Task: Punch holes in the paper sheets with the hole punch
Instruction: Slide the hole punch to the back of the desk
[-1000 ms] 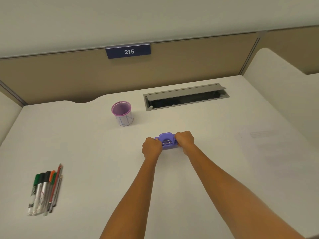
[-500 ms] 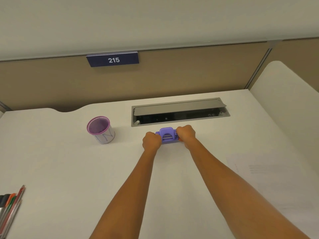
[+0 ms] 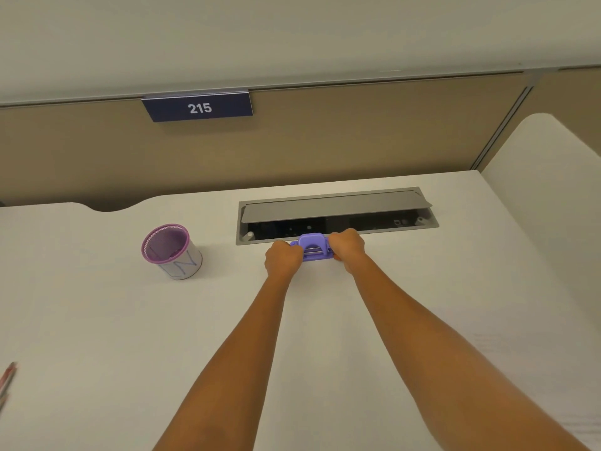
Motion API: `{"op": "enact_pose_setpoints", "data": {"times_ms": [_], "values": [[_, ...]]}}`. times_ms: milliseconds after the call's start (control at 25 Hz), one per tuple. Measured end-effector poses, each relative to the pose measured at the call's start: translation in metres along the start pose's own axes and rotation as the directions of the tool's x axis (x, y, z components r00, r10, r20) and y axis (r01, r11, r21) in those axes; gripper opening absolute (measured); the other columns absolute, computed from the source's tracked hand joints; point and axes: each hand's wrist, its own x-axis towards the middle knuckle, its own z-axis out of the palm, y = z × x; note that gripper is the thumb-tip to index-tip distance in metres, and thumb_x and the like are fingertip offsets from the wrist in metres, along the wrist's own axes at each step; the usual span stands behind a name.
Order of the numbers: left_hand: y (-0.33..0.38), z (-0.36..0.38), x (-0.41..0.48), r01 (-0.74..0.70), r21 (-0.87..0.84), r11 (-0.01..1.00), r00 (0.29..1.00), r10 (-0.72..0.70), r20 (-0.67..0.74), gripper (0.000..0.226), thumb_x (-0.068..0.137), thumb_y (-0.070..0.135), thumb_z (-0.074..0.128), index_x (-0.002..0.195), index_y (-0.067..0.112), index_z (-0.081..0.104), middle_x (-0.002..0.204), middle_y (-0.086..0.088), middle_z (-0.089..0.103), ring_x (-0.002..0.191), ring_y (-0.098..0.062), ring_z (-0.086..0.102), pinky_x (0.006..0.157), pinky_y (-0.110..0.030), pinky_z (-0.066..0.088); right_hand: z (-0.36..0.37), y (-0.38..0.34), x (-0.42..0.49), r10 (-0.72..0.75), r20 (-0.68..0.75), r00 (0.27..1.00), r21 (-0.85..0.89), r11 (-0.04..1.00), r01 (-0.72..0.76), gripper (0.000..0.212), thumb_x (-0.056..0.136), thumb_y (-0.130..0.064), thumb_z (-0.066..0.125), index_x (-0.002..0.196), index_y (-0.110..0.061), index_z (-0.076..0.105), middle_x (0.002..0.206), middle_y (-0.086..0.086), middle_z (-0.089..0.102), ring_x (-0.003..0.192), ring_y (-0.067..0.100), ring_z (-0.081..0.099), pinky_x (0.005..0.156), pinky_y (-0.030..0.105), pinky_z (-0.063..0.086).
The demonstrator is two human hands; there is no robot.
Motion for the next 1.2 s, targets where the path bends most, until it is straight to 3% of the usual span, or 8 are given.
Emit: {"op": "enact_pose_setpoints", "data": {"times_ms": [200,320,480,600,800,880,1000,1200], "values": [[0.001,0.006,0.002,-0.021,0.035,0.999,0.999,0.022,-0.042,0.029,0.096,0.019,0.052,0.113,-0.003,0.060,0.092,-0.014,0.056,0.082,-0.019,0.050,0.072,-0.026,0.039,0.000,0.001,0.002,-0.007,0.000,1.000,0.012,1.000,0.007,0.024,0.096,-0.021,0.051,0.105,-0.001,0.060,0.090,0.012,0.055,0.081,0.020,0.052,0.072,0.026,0.041],[0.002,0.006,-0.003,-0.024,0.029,0.999,0.998,0.026,-0.063,0.020,0.096,0.019,0.051,0.101,0.001,0.059,0.088,-0.012,0.054,0.080,-0.018,0.049,0.071,-0.025,0.038,-0.002,0.002,0.001,0.009,-0.001,1.000,0.029,1.000,-0.009,0.016,0.096,-0.021,0.051,0.093,-0.005,0.053,0.090,0.011,0.054,0.080,0.019,0.052,0.072,0.025,0.040],[-0.006,0.004,-0.021,-0.016,0.046,0.999,0.995,0.021,-0.099,0.011,0.096,0.017,0.050,0.092,0.008,0.053,0.087,-0.008,0.053,0.079,-0.017,0.049,0.064,-0.023,0.039,-0.013,0.012,-0.006,0.021,-0.051,0.998,0.057,0.998,-0.018,0.014,0.096,-0.019,0.050,0.091,-0.007,0.048,0.090,0.010,0.053,0.063,0.014,0.047,0.072,0.027,0.042],[-0.010,0.007,-0.042,-0.017,0.057,0.998,0.996,0.022,-0.087,0.007,0.095,0.015,0.050,0.100,0.011,0.054,0.093,-0.004,0.051,0.084,-0.015,0.048,0.073,-0.024,0.039,-0.031,0.025,-0.016,0.057,-0.047,0.997,0.015,0.998,-0.056,0.012,0.096,-0.019,0.050,0.097,-0.006,0.050,0.096,0.012,0.055,0.080,0.020,0.053,0.084,0.029,0.049],[-0.006,0.025,-0.090,-0.113,0.190,0.975,0.993,0.104,0.055,0.020,0.094,0.018,0.049,0.111,0.013,0.056,0.109,-0.010,0.055,0.081,-0.011,0.048,0.082,-0.026,0.040,-0.071,0.053,-0.051,0.031,-0.023,0.999,-0.190,0.981,-0.035,0.032,0.095,-0.021,0.055,0.121,-0.003,0.055,0.124,0.012,0.059,0.110,0.026,0.059,0.096,0.027,0.046],[-0.002,0.038,-0.111,-0.148,0.234,0.961,0.985,0.121,0.124,0.033,0.092,0.020,0.048,0.122,0.010,0.055,0.125,-0.010,0.056,0.102,-0.019,0.056,0.085,-0.028,0.041,-0.088,0.069,-0.066,0.031,-0.010,0.999,-0.233,0.972,-0.032,0.035,0.094,-0.022,0.057,0.123,-0.004,0.055,0.128,0.011,0.059,0.116,0.026,0.058,0.097,0.028,0.045],[0.006,0.059,-0.141,-0.179,0.246,0.953,0.966,0.123,0.227,0.042,0.089,0.022,0.048,0.128,0.008,0.051,0.134,-0.009,0.052,0.122,-0.027,0.051,0.090,-0.030,0.042,-0.112,0.097,-0.085,0.066,0.016,0.998,-0.201,0.978,-0.061,0.037,0.092,-0.022,0.059,0.125,-0.003,0.056,0.131,0.013,0.057,0.119,0.028,0.056,0.099,0.031,0.045],[0.021,0.098,-0.192,-0.252,0.220,0.942,0.915,0.158,0.372,0.043,0.087,0.020,0.048,0.128,0.006,0.051,0.133,-0.010,0.054,0.120,-0.027,0.053,0.083,-0.027,0.037,-0.157,0.154,-0.114,0.134,-0.012,0.991,-0.123,0.983,-0.134,0.044,0.090,-0.020,0.063,0.131,-0.005,0.056,0.139,0.013,0.052,0.126,0.031,0.051,0.103,0.034,0.042]]}}
